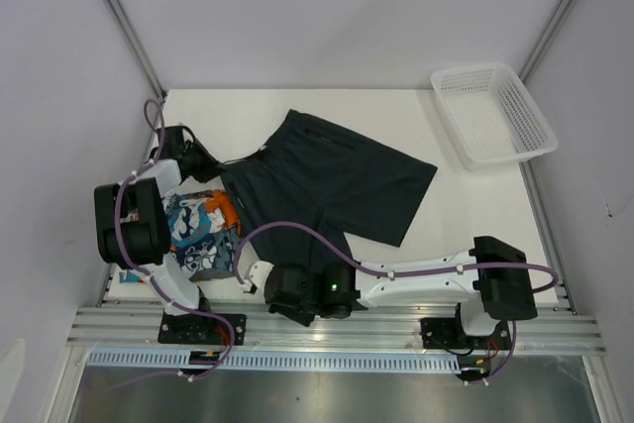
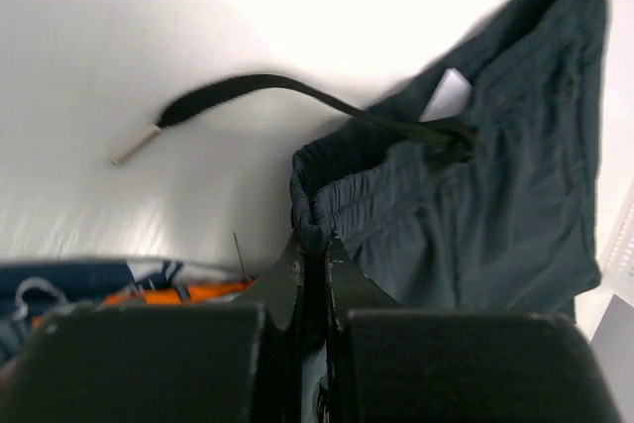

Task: Fold and stack the shorts
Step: Fold the shorts

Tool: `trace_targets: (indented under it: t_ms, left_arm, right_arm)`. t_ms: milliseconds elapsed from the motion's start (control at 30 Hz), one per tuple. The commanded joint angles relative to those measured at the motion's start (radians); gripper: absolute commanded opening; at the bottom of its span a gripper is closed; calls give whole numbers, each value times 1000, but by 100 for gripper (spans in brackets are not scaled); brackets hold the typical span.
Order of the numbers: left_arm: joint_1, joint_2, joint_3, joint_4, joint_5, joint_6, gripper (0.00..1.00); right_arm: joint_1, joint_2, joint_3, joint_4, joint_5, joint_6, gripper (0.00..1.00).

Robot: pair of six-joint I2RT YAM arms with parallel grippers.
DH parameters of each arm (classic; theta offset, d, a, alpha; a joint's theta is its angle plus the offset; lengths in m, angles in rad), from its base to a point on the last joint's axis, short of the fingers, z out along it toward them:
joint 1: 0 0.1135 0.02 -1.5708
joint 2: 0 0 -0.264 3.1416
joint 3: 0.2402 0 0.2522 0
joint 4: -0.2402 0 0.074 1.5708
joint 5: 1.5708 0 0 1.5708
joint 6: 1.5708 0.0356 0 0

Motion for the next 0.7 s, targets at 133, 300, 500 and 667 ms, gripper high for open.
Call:
trace_targets:
  t_ms: [133,300,500,667]
  left_arm:
    - [16,-205,23,-78,-18,-56,0]
    - [17,-266,83,-143,-52,-81,0]
    - [17,-260,176,-219,-59,-117,0]
    - [17,-243,269,-339,-156,-165,0]
  right_arm:
    - [32,-208,6,-85,48,57,0]
    - [73,-286,18,-112,73,86,0]
    - [88,-310,46,-145,136,121,0]
    - [-51,-397,-6,-137,117,146,0]
